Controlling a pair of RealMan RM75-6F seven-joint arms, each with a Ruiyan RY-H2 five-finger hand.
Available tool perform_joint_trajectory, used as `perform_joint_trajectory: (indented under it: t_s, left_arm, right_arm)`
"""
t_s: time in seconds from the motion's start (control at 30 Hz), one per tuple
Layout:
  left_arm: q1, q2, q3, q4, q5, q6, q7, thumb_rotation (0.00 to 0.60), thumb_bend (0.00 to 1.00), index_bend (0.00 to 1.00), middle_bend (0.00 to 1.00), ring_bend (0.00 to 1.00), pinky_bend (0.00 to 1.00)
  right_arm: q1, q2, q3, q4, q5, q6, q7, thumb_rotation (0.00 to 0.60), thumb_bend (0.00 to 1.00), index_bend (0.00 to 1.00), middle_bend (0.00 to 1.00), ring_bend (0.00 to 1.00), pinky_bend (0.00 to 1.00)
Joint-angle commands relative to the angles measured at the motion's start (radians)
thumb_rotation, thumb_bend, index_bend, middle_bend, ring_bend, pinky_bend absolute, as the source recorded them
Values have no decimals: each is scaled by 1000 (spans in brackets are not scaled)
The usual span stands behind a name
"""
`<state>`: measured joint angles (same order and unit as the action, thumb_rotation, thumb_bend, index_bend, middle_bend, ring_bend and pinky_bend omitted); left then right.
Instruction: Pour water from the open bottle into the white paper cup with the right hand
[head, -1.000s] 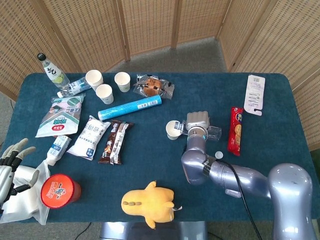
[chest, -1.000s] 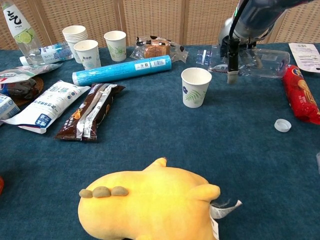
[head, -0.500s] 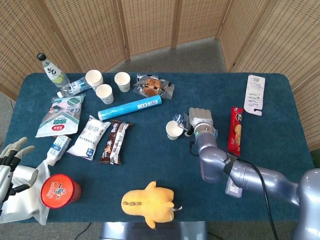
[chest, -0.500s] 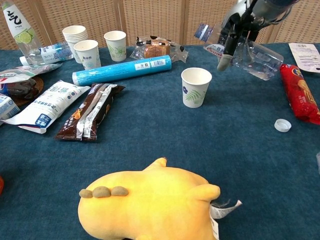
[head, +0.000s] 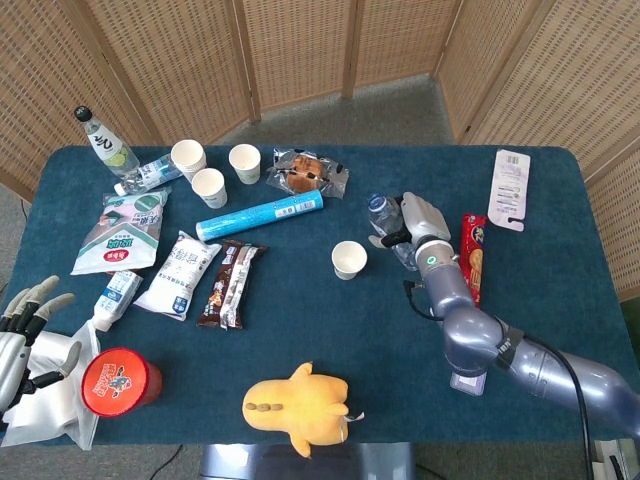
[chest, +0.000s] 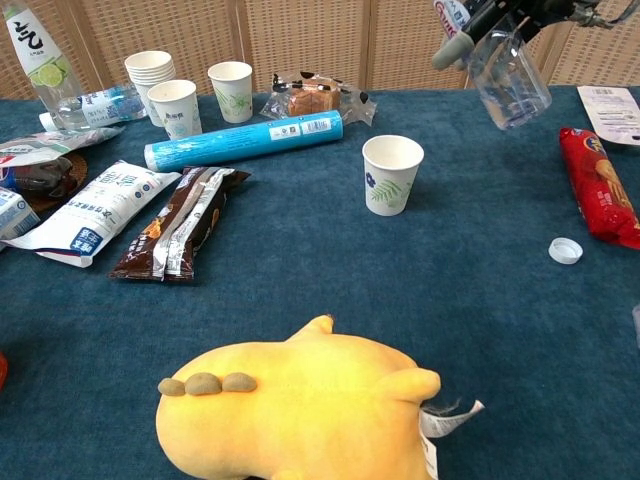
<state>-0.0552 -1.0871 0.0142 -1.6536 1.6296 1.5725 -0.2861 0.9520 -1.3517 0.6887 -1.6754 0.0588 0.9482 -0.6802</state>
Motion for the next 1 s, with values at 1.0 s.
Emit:
perform_joint_trajectory:
  t_s: [1.0]
  left_arm:
    - [17,27,9,-45,-11,-1,44,348,465,161,61,0,0]
  right_arm:
    - [-239,-171,-147,5,-663,1,766,600,259,528,692,500,411]
